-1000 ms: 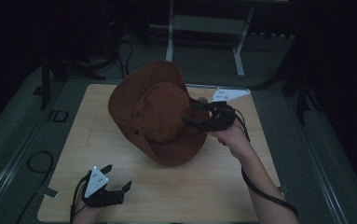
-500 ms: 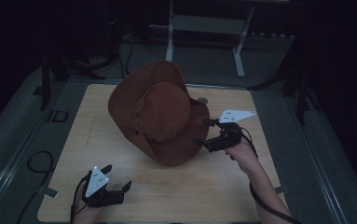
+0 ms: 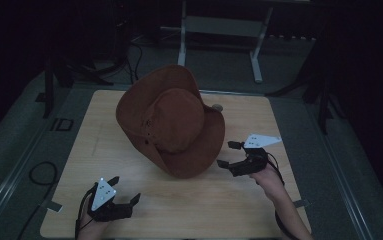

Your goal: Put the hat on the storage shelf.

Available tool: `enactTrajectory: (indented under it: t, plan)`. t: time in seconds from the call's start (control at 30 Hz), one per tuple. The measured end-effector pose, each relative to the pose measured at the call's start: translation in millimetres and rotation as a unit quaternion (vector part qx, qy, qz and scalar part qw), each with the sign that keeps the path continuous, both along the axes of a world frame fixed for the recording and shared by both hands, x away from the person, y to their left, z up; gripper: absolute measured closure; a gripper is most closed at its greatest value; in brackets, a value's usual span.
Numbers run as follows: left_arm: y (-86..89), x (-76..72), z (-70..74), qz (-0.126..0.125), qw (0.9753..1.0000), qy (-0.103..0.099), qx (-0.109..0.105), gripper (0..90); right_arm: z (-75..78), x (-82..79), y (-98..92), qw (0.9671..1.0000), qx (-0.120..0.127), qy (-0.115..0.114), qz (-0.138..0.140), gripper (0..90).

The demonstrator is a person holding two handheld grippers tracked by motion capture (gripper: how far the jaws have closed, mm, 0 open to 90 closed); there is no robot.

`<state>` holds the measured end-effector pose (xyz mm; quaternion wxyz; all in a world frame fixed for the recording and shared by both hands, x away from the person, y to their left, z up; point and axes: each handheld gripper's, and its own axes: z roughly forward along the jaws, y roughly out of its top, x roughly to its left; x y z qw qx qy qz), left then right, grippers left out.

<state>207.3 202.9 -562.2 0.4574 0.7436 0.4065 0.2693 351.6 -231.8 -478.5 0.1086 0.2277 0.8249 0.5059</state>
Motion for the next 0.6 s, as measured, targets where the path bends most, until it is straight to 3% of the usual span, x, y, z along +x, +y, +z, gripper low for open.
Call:
enactTrajectory:
  t: [0.4, 0.6]
  plan:
    - [-0.2, 0.9, -1.2, 0.002, 1.0000, 0.003, -0.001, 9.0, -40.6, -3.1, -38.7, 0.9987, -0.008, 0.021, -0.045, 14.0]
    - [-0.4, 1.4, -1.6, 0.001, 1.0000, 0.004, 0.000, 9.1, -54.3, -2.8, -48.9, 0.9978, -0.011, 0.032, -0.058, 14.0]
